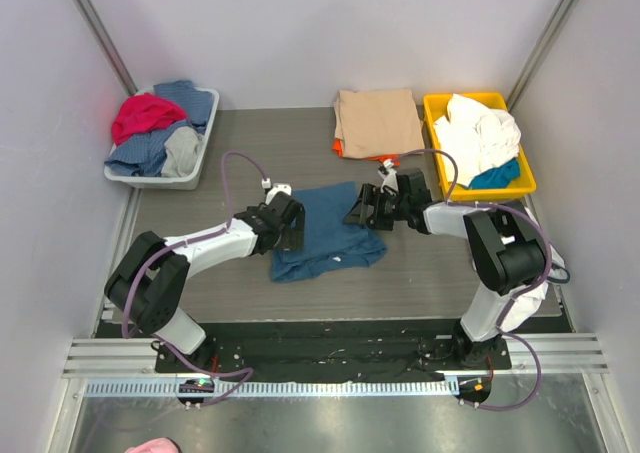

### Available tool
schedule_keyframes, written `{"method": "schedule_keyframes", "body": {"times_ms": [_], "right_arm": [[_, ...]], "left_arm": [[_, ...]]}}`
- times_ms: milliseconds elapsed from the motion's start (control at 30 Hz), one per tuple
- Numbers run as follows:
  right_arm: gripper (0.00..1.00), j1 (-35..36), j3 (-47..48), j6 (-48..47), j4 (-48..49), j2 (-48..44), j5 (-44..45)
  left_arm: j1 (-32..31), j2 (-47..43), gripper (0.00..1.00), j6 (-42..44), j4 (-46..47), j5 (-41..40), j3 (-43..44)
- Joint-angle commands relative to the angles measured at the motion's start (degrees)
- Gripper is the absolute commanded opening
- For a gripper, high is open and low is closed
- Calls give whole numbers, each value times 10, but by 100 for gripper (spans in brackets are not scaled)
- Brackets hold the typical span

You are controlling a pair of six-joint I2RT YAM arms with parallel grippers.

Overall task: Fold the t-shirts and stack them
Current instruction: Neatly place the folded tshirt to the corner

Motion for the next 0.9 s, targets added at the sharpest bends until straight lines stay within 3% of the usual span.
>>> {"method": "schedule_keyframes", "body": {"times_ms": [0,133,267,300,333,467,600,867], "right_arm": [[81,18,-10,-21,-100,54,35],[45,22,-4,-25,-101,66,34],[25,22,-3,-26,-101,70,28],[11,22,-3,-27,-102,70,28],[3,22,-2,-27,-102,71,26],[1,22,16,-40,-107,69,19],[1,29,70,-66,-171,68,48],[1,62,292,-100,-274,138,122]], "left_arm": [[2,-16,100,-5,3,1,-5],[2,-15,100,-7,6,2,-10],[2,-16,100,-8,7,3,-13],[2,-16,100,-8,7,2,-13],[2,-17,100,-8,7,2,-14],[2,-33,100,-9,-15,-1,-5],[2,-111,100,-12,-65,-15,28],[8,-249,100,-6,-140,-41,63]]}}
